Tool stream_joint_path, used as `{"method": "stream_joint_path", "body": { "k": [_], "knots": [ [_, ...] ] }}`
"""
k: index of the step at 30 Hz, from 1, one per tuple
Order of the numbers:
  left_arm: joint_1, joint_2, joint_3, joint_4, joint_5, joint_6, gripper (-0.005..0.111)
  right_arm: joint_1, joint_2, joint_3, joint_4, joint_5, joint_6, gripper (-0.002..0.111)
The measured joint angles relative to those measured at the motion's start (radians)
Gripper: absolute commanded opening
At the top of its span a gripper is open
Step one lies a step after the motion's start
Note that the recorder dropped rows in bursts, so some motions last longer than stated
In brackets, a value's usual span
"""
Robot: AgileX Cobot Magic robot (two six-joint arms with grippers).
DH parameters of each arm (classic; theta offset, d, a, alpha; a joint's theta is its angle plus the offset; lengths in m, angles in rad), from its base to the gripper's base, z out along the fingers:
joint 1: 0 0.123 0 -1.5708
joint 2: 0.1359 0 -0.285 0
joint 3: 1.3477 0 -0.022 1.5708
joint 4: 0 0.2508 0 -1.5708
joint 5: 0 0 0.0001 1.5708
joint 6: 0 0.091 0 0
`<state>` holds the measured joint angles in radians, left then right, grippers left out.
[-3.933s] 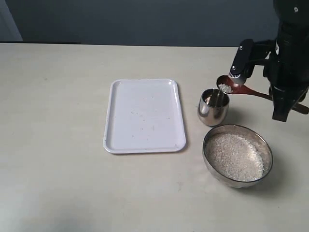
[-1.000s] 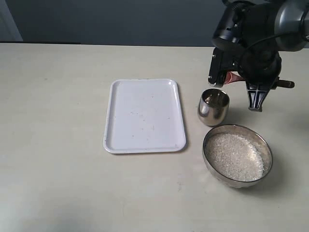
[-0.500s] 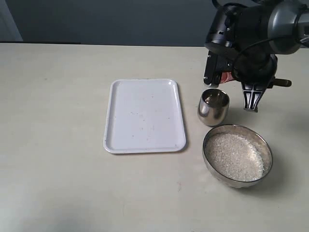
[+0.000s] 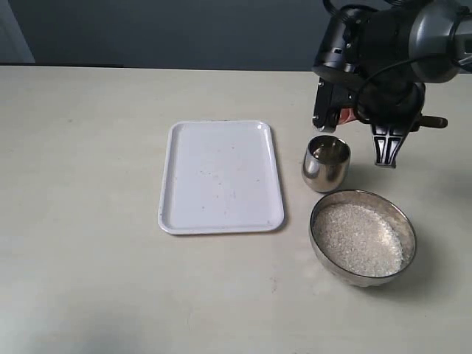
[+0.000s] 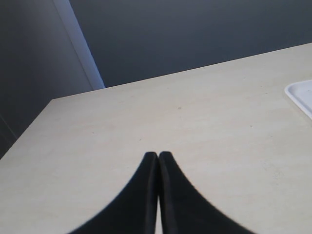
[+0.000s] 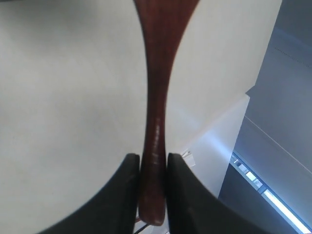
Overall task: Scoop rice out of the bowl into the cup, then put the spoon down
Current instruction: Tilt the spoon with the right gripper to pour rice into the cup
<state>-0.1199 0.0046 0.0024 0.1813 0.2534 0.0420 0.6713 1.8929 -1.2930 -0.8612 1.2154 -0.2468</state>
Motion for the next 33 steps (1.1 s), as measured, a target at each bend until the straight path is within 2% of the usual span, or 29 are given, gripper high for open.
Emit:
{"method": "stream_joint_path", "body": {
  "k": [29,33],
  "knots": [
    [0.0,0.0,0.0,0.0,0.0,0.0,0.001,0.0,-0.026,0.002,0.038,0.002,0.002,-0.001],
    [0.0,0.0,0.0,0.0,0.0,0.0,0.001,0.0,-0.03,0.064,0.018,0.0,0.002,-0.001]
  ]
}}
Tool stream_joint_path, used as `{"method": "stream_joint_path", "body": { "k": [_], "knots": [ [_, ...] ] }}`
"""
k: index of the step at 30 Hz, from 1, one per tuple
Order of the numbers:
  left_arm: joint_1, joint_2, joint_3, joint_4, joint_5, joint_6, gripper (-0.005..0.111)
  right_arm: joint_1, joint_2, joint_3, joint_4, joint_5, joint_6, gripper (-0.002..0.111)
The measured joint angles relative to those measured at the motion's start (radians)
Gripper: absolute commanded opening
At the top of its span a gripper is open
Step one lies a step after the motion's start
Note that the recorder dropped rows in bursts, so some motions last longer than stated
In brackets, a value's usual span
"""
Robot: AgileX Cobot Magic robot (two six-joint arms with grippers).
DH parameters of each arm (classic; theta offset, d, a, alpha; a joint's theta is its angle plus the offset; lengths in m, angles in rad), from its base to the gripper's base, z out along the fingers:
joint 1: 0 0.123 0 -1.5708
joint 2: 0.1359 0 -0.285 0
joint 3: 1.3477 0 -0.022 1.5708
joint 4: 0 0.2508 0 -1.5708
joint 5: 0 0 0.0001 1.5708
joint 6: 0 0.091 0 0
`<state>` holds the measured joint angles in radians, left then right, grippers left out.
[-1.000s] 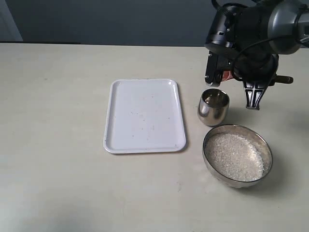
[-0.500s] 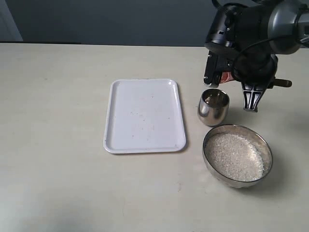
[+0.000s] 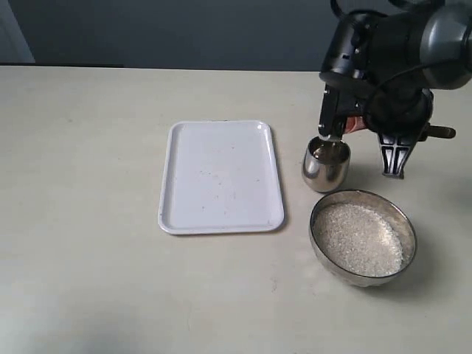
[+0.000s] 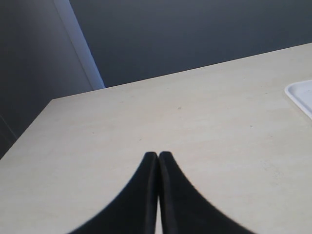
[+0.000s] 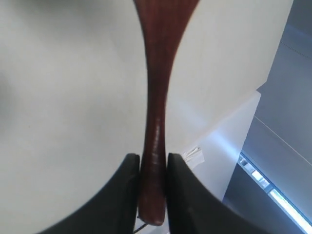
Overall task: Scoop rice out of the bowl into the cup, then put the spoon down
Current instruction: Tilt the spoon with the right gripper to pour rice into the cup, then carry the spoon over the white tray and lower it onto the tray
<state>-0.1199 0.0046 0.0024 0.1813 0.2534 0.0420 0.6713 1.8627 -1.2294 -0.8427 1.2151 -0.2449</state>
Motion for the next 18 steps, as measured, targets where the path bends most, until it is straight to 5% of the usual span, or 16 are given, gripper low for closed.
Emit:
{"method": "stream_joint_path", "body": {
  "k": [18],
  "knots": [
    [0.0,0.0,0.0,0.0,0.0,0.0,0.001,0.01,-0.082,0.103,-0.085,-0.023,0.112,-0.001]
  ]
}}
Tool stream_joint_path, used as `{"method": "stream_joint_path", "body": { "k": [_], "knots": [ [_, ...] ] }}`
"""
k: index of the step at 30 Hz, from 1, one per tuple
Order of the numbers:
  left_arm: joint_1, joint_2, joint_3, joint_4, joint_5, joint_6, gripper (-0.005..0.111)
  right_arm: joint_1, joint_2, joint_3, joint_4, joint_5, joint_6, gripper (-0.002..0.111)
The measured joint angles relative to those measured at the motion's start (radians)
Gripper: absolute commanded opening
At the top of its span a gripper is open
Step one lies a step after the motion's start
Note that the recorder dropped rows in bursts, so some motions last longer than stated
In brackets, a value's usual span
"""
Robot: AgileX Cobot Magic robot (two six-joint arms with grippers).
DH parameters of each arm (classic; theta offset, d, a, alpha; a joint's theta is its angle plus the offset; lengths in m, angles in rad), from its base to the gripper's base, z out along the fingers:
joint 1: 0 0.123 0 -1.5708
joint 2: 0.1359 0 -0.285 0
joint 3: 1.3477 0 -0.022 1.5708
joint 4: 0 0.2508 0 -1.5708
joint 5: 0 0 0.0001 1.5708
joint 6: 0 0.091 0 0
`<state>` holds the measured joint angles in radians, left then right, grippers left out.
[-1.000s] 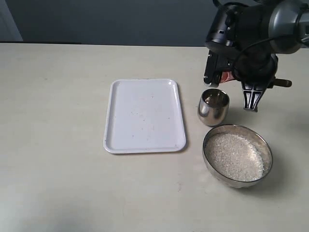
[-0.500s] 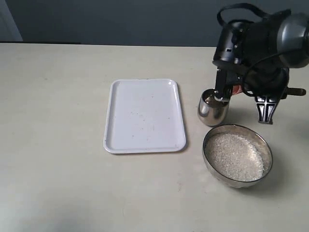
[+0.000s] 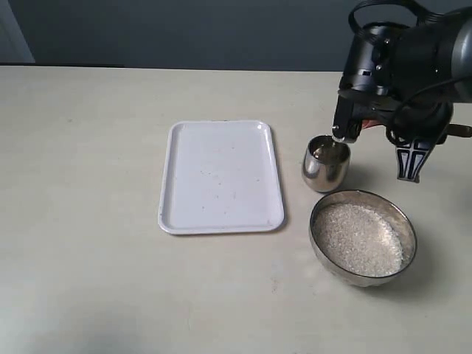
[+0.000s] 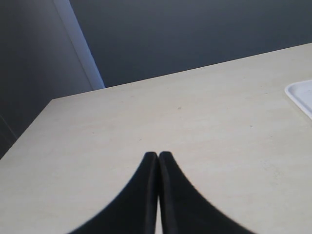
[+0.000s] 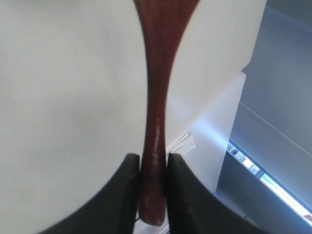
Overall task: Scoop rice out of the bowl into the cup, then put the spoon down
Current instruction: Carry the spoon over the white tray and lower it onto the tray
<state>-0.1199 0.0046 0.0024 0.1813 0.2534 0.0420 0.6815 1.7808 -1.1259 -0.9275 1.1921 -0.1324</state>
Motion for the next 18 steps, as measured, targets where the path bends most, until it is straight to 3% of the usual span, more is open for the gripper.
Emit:
{"method": "stream_joint_path", "body": {
  "k": [18],
  "knots": [
    [0.0,0.0,0.0,0.0,0.0,0.0,0.001,0.025,0.0,-0.057,0.327,-0.107,0.0,-0.001]
  ]
}}
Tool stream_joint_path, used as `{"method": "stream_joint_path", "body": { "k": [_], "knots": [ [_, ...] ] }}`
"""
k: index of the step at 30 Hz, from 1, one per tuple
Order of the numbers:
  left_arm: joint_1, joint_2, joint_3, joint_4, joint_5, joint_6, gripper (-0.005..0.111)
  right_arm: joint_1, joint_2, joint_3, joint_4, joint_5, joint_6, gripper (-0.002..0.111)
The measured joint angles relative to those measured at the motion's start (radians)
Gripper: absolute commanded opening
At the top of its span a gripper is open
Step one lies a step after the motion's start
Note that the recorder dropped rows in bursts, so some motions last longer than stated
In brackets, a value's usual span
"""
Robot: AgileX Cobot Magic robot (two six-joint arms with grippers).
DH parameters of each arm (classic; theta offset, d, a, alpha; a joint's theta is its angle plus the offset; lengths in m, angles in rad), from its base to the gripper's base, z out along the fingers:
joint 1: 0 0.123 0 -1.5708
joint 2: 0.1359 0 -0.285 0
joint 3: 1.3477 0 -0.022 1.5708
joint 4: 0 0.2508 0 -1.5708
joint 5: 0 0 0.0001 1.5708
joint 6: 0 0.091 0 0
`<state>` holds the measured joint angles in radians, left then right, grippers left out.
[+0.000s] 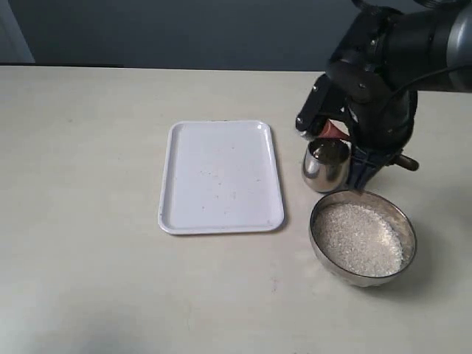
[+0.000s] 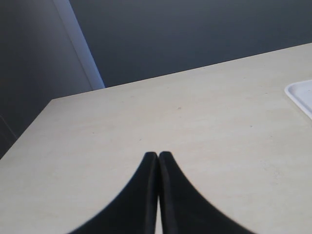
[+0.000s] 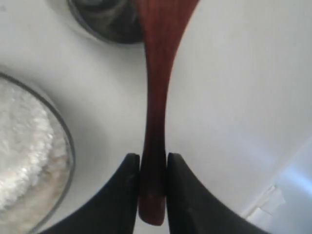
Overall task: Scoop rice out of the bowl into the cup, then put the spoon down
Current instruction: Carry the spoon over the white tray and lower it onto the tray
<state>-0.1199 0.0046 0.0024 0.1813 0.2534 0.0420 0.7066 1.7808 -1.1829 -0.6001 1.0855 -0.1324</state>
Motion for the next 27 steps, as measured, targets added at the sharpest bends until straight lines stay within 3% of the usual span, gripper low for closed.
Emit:
{"method": "stream_joint_path", "body": {
  "k": [8,12,19,27],
  "knots": [
    [0.0,0.0,0.0,0.0,0.0,0.0,0.001,0.021,0.012,-0.233,0.345,-0.113,-0.02,-0.001],
    [0.0,0.0,0.0,0.0,0.0,0.0,0.001,0.022,0.091,-0.36,0.484,-0.023,-0.09,-0.001],
    [0.0,0.0,0.0,0.0,0.0,0.0,0.001,0.024,0.29,-0.539,0.585,0.114,-0.125,-0.001],
    [0.0,0.0,0.0,0.0,0.0,0.0,0.001,0.024,0.457,-0.703,0.636,0.125,-0.138,-0.001]
  ]
}}
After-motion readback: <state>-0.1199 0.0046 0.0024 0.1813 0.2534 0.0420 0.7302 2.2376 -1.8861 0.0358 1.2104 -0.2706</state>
